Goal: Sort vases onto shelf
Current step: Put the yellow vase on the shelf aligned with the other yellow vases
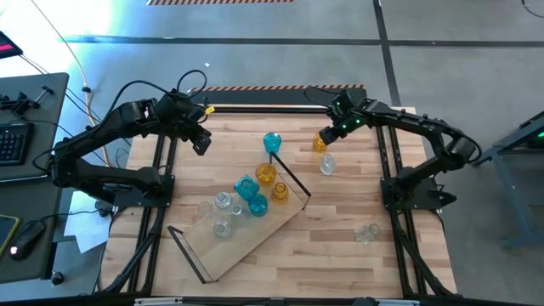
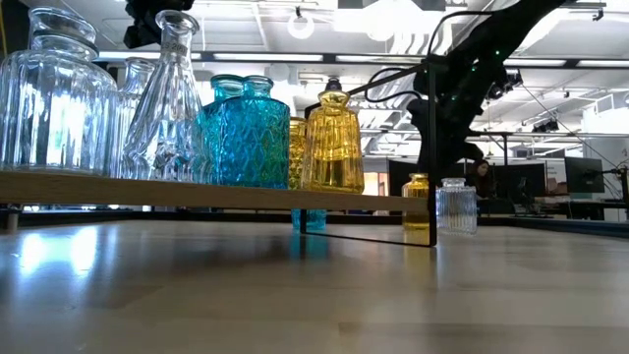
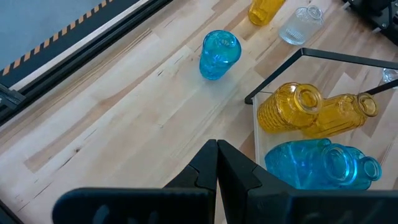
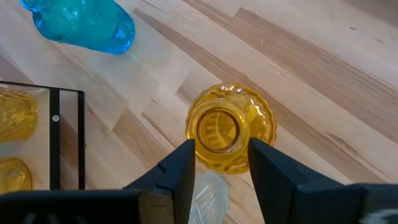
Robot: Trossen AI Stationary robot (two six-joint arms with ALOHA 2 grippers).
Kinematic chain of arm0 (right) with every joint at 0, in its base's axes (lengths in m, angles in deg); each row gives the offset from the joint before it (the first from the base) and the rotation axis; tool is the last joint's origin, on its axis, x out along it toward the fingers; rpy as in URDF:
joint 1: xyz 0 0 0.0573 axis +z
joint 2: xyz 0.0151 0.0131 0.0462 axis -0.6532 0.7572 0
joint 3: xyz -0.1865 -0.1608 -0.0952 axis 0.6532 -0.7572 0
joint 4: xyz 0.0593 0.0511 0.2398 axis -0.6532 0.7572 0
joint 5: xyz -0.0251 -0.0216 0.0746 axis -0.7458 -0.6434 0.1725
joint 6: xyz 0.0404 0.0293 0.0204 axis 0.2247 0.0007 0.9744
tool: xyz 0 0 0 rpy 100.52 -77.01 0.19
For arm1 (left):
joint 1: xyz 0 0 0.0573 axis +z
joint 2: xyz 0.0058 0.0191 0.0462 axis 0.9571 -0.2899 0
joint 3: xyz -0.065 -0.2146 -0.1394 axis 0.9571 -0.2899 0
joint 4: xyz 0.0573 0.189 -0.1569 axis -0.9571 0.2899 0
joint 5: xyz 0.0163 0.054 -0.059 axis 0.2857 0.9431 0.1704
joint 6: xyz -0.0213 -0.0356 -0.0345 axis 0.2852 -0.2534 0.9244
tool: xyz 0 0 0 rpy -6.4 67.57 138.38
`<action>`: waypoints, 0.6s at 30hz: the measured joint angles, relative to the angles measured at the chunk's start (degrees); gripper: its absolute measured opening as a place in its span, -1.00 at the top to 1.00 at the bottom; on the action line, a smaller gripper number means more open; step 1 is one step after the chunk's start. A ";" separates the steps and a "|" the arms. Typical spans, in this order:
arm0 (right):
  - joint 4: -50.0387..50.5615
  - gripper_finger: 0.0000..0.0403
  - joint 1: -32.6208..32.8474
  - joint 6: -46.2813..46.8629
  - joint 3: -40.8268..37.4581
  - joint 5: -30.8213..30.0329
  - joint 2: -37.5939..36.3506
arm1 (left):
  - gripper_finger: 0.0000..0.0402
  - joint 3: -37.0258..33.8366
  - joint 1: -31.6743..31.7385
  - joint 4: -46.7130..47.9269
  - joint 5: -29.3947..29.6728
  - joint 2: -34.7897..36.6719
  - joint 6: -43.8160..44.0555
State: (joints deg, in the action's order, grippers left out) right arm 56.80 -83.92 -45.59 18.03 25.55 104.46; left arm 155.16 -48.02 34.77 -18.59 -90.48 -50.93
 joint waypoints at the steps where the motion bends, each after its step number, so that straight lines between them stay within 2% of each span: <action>1: -0.10 0.35 0.00 0.30 0.00 0.00 0.00 | 1.00 0.00 0.00 0.01 0.00 0.00 0.00; 10: -1.88 0.35 0.00 2.98 0.00 -3.31 0.00 | 1.00 0.02 0.00 0.00 0.02 0.00 -0.58; 18: -1.99 0.35 0.01 4.92 0.00 -3.86 2.29 | 1.00 0.02 0.00 0.00 0.02 0.00 -1.07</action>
State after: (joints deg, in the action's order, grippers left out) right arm 54.81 -83.91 -40.66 18.03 21.70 106.75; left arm 155.18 -48.02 34.77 -18.57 -90.48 -52.00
